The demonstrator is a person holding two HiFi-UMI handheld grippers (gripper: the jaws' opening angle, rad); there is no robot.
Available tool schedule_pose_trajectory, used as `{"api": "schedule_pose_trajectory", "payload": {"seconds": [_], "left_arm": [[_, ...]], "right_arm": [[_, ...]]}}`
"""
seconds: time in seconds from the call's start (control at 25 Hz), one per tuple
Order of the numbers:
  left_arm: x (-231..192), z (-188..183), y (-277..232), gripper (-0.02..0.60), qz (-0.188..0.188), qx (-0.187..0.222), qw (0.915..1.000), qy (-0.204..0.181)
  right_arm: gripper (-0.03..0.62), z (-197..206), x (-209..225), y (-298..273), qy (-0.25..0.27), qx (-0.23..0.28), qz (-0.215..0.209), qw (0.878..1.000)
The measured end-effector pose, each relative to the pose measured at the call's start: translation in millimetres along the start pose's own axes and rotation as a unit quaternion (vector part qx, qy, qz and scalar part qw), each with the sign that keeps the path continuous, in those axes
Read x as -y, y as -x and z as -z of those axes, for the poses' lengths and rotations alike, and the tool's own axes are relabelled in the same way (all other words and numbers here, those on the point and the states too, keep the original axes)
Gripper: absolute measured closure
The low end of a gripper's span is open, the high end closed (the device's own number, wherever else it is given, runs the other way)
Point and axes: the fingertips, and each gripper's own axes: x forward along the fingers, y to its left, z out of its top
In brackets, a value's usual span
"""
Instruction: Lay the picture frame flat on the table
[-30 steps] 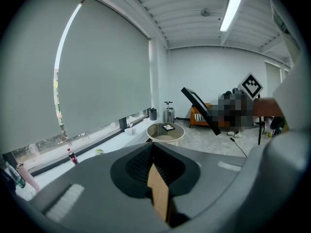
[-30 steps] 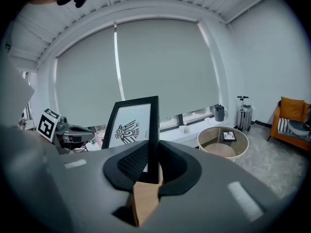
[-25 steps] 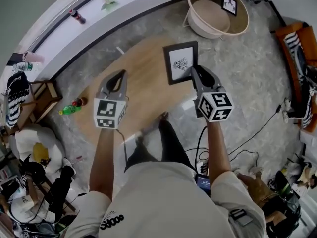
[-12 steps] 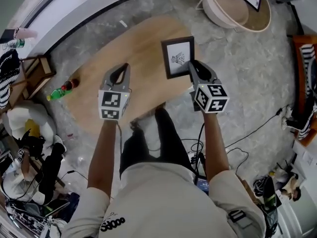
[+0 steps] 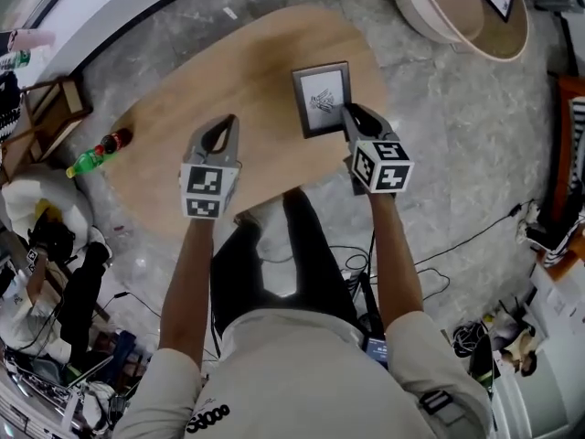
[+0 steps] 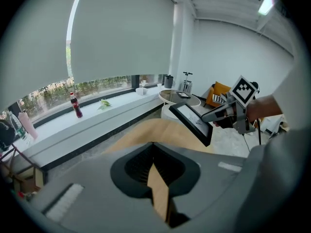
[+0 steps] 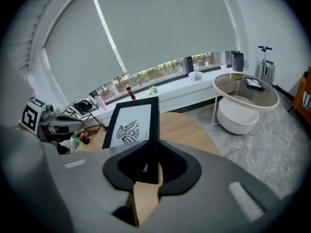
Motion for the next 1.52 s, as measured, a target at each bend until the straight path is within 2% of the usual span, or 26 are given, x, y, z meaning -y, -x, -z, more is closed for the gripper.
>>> {"api": "schedule_pose_trajectory", "payload": {"seconds": [0.6, 0.92, 1.52], "left_arm": [[2, 61, -42, 0.571, -0.007, -0.032, 0.9984, 0.046], [22, 73, -53, 0.571, 0.003, -0.044, 0.9967, 0.068], [15, 90, -57, 0.571, 0.006, -0.049, 0.9962, 0.072]], "right_arm": [[0.525, 69, 30, -79, -0.010, -0.076, 0.003, 0.997], [0.525, 92, 33, -107, -0.025, -0.114, 0.003, 0.993], [0.523, 112, 27, -142, -0.019, -0.148, 0.022, 0.989]]}}
